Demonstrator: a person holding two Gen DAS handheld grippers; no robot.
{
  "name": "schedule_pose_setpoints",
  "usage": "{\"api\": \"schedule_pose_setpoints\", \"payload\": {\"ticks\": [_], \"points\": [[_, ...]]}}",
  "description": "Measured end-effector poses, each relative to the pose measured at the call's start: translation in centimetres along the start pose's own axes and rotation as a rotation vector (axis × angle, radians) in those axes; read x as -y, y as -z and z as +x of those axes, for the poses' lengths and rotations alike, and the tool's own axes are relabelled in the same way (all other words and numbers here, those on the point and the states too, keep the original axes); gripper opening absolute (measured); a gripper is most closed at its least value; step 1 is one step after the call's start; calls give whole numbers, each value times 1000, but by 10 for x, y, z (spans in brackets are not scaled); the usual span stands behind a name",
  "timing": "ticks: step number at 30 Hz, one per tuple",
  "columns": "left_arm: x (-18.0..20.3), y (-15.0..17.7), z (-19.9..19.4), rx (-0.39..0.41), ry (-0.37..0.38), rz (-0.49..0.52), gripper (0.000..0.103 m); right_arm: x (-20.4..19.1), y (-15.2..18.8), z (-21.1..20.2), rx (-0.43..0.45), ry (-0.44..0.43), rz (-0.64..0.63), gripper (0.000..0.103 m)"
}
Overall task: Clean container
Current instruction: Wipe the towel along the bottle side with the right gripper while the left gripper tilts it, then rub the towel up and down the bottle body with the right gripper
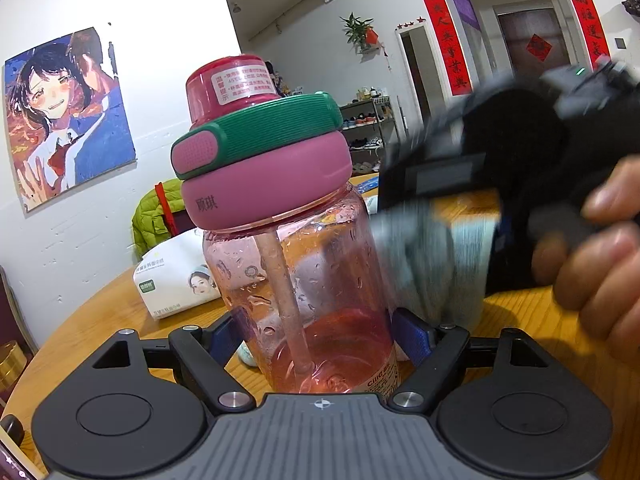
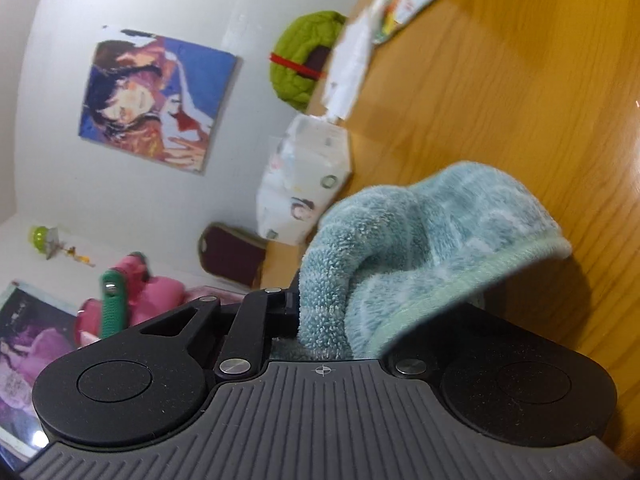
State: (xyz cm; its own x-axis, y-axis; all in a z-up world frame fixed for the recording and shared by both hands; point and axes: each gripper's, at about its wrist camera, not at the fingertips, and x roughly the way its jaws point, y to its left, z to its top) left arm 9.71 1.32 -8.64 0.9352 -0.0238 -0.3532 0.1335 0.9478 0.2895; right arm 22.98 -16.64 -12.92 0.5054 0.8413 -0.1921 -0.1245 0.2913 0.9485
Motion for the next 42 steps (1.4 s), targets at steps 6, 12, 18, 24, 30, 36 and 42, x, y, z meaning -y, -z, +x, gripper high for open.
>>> {"api": "schedule_pose_setpoints", "payload": {"ticks": [6, 12, 18, 24, 30, 36, 42], "points": [[4, 5, -1, 4, -1, 5, 78, -7, -4, -17, 51, -271, 22, 26], [7, 4, -3, 1, -4, 4, 78, 7, 0, 9, -48, 93, 26, 26], [10, 1, -10, -26, -30, -22, 88, -4, 0, 7, -10, 92, -63, 27], [14, 1, -25, -39, -58, -96, 89, -9, -4, -8, 96, 45, -120, 27], [25, 4, -29, -57, -36, -55, 83, -13, -5, -7, 82, 55, -160, 27], [12, 5, -21, -23, 26, -47, 84, -17, 0, -2, -22, 117, -156, 27], [8, 10, -21, -24, 71, -102, 85, -21, 3, -6, -9, 144, -190, 28]]}}
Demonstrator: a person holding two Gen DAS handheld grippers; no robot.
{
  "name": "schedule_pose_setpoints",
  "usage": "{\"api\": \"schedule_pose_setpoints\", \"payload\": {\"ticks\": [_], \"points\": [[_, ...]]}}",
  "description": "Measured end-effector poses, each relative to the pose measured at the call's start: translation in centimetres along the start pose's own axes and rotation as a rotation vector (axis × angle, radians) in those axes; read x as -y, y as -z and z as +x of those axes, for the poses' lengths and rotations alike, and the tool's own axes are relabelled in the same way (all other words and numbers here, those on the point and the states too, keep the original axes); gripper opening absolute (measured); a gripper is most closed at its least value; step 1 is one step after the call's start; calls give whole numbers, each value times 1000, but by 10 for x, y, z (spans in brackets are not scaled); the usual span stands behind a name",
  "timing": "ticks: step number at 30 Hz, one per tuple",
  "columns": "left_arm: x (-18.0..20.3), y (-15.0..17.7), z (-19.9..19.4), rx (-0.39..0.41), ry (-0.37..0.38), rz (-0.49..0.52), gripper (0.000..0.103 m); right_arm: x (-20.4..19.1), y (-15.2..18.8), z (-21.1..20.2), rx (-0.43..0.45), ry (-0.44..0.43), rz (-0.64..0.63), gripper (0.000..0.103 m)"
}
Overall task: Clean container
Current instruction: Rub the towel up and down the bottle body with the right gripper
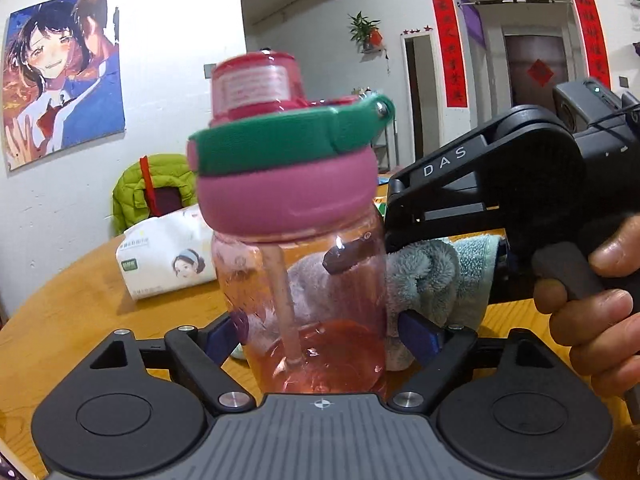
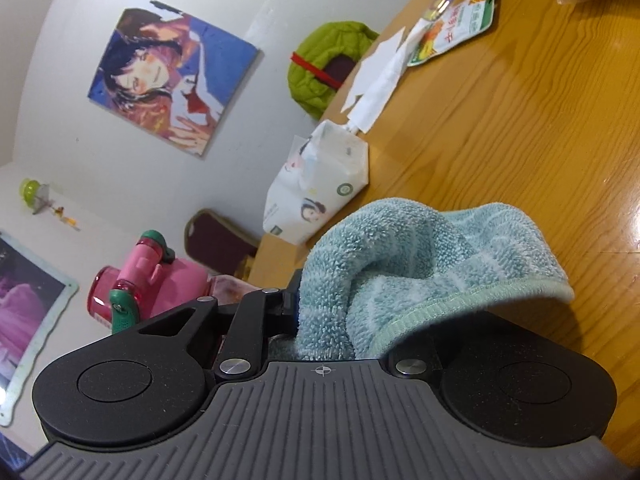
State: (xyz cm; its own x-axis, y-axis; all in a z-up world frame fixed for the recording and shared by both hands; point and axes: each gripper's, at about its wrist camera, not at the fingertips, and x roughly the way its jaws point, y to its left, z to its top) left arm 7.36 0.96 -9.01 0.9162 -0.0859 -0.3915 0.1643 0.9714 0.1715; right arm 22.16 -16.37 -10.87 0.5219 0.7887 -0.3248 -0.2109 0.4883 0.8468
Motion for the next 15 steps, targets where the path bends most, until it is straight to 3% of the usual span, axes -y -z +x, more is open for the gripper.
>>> {"api": "schedule_pose_setpoints", "payload": {"ticks": [4, 8, 10, 11, 12, 15], "points": [[11, 1, -5, -5, -44, 68, 84, -1, 0, 0, 14, 4, 3, 28], [5, -4, -1, -12, -55, 86, 78, 7, -5, -17, 93, -248, 112, 28], [3, -6, -2, -11, -52, 81, 77, 19, -6, -21, 105, -443, 232, 28], [3, -6, -2, -10, -53, 81, 77, 23, -6, -21, 102, -497, 277, 28], [3, -6, -2, -9, -55, 82, 77, 25, -5, -20, 92, -511, 298, 28], [0, -6, 2, -6, -53, 81, 77, 27, 0, -7, 45, -397, 298, 28]]}}
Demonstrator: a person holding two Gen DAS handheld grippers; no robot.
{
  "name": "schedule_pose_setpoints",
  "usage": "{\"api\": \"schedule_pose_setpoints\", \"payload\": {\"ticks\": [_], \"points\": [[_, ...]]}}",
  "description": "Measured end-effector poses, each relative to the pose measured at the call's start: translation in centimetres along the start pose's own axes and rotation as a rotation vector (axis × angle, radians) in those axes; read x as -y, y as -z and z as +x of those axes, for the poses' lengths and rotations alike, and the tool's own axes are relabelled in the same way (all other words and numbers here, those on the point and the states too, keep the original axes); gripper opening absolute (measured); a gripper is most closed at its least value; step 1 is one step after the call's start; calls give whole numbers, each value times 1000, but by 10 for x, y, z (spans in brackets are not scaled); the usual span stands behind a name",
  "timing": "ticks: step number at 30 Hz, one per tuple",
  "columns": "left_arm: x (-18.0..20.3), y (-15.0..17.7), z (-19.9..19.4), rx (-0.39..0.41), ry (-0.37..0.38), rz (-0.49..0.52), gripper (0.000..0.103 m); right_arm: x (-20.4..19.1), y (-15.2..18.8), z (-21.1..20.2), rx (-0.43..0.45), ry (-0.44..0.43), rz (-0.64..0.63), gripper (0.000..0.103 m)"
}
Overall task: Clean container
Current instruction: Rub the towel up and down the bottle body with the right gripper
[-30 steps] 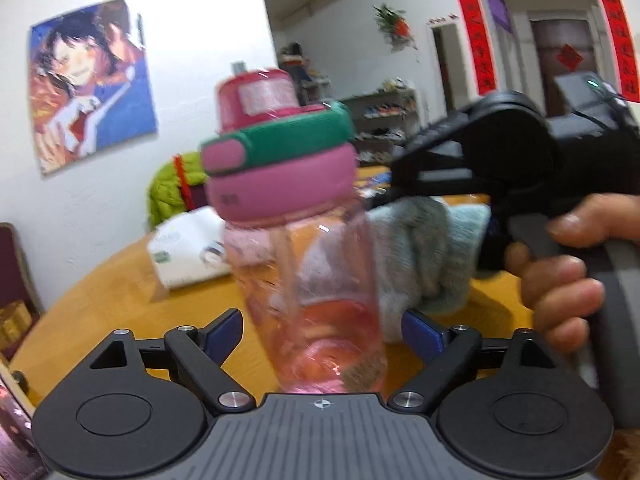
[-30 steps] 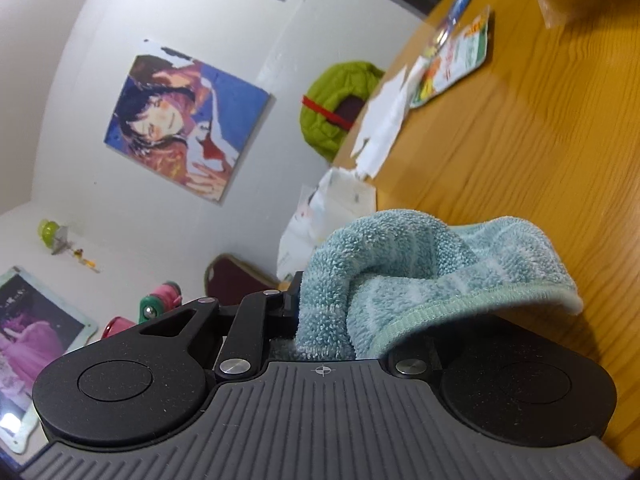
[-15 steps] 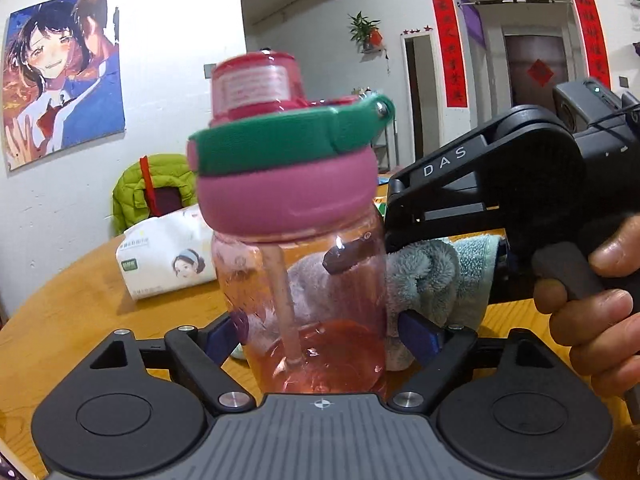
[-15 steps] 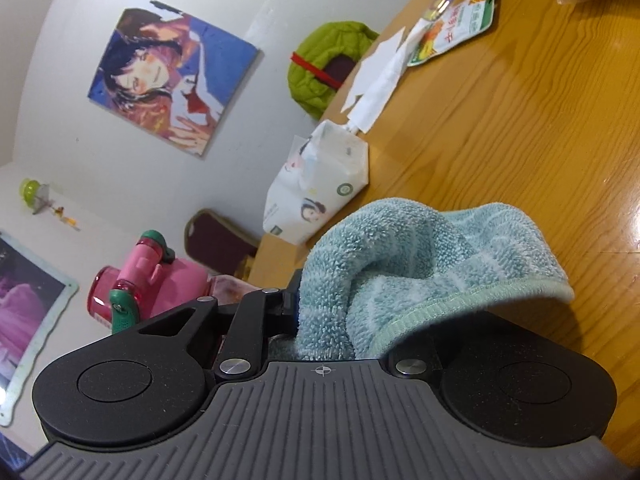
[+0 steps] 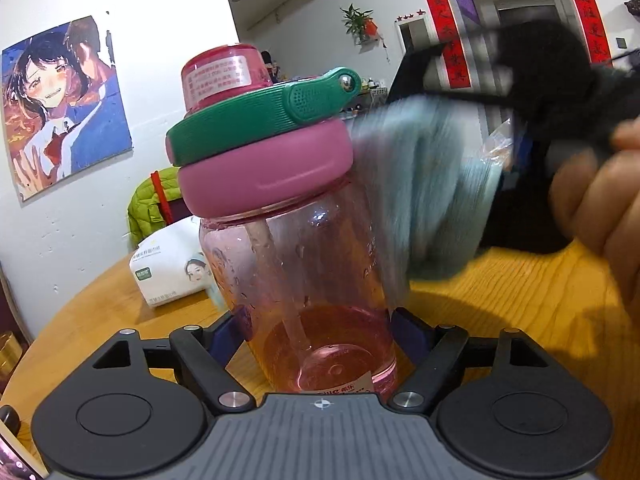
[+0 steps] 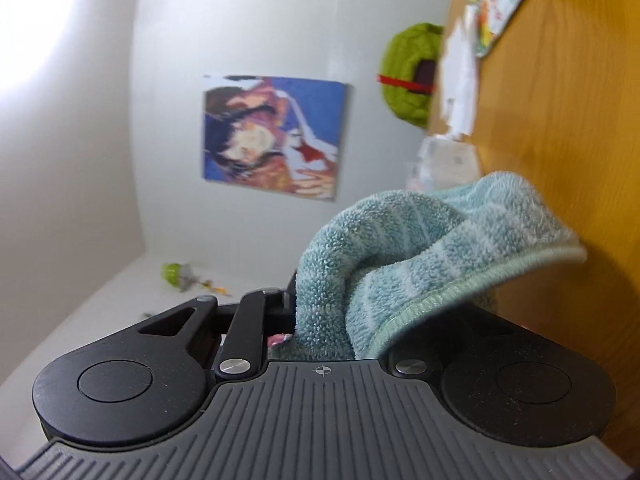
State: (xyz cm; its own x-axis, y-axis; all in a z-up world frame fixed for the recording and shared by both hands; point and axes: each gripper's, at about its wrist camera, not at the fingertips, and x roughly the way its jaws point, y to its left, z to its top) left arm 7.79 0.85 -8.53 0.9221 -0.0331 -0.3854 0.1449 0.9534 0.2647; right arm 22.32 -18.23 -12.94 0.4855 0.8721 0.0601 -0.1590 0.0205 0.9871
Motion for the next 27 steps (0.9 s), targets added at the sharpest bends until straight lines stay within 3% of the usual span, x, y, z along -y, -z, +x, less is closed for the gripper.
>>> {"api": "schedule_pose_setpoints", "payload": {"ticks": [4, 6, 8, 11, 13, 15, 20, 22, 23, 27], "points": [[-3, 0, 4, 0, -1, -1, 77, 15, 2, 15, -45, 288, -22, 28], [-4, 0, 5, 1, -1, -2, 77, 20, 3, 17, -48, 310, -10, 28], [-5, 0, 6, 2, -2, -2, 77, 14, 2, 14, -39, 298, -39, 28], [-6, 0, 7, 2, -2, -2, 77, 6, -1, 3, -4, 118, -21, 28], [-6, -1, 7, 2, -3, -2, 77, 2, -2, -2, 10, 42, -9, 28], [-6, -1, 7, 2, -3, -2, 77, 2, 0, 2, -7, 57, -9, 28], [-7, -1, 9, 2, -3, -2, 77, 16, 3, 17, -52, 316, -28, 28], [-8, -2, 9, 2, -3, -2, 77, 14, 2, 18, -54, 327, -39, 28], [-5, 2, 10, 4, -4, -1, 77, 11, 2, 17, -45, 303, -51, 28], [3, 11, 11, 4, -2, -6, 77, 2, -2, 2, -4, 30, -4, 28]]}}
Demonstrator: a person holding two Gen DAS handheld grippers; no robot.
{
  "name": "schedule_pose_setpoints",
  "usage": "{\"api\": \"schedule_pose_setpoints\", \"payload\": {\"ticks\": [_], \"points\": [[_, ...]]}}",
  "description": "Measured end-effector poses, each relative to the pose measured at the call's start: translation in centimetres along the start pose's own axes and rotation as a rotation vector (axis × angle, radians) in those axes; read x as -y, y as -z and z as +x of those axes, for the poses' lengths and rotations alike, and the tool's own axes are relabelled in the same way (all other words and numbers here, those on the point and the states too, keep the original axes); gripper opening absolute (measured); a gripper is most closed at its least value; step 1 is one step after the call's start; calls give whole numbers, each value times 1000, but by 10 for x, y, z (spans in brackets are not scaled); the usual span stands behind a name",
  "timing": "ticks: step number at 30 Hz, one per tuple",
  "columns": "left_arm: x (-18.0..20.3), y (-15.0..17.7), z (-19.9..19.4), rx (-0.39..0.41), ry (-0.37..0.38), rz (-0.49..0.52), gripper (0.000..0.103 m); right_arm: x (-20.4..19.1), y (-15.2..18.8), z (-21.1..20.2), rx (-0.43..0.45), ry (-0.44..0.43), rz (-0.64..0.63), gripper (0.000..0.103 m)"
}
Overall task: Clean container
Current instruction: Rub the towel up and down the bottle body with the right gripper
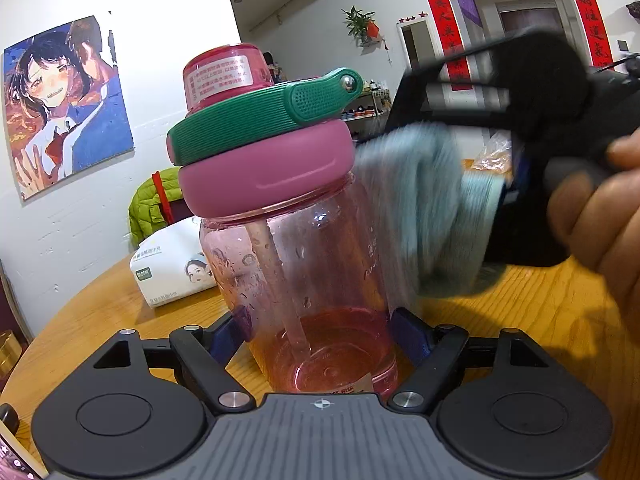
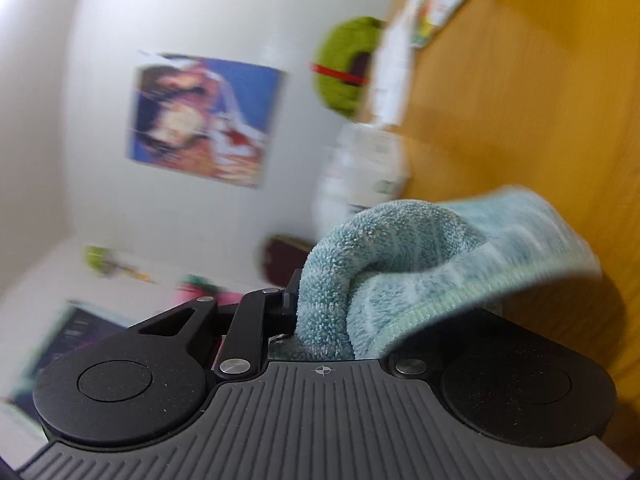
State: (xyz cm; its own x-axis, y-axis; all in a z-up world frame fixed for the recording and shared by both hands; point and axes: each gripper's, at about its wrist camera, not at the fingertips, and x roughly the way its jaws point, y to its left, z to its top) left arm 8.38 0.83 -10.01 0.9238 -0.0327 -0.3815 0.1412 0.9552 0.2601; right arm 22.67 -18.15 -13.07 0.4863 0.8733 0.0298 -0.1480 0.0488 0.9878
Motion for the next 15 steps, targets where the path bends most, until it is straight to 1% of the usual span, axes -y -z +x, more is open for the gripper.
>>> {"api": "schedule_pose_setpoints", "payload": {"ticks": [1, 3, 5, 6, 8, 11, 14, 15], "points": [[0, 0, 1, -2, 4, -4, 77, 0, 0, -1, 2, -25, 12, 28], [0, 1, 1, -5, 9, -10, 77, 1, 2, 3, -8, 31, 9, 28], [2, 2, 0, -6, 9, -10, 77, 6, 4, 12, -30, 188, -14, 28], [4, 2, -1, -6, 8, -9, 77, 10, 4, 15, -40, 253, -16, 28], [7, 3, -3, -8, 4, -6, 78, 14, 4, 18, -46, 279, -2, 28], [10, 2, -6, -17, -14, -6, 82, 6, 5, 21, -39, 294, -70, 29], [21, 3, -16, -12, -65, -3, 90, -1, 5, 23, -24, 294, -136, 30], [26, 3, -20, -8, -77, 0, 90, -2, 5, 21, -17, 282, -141, 30]]}}
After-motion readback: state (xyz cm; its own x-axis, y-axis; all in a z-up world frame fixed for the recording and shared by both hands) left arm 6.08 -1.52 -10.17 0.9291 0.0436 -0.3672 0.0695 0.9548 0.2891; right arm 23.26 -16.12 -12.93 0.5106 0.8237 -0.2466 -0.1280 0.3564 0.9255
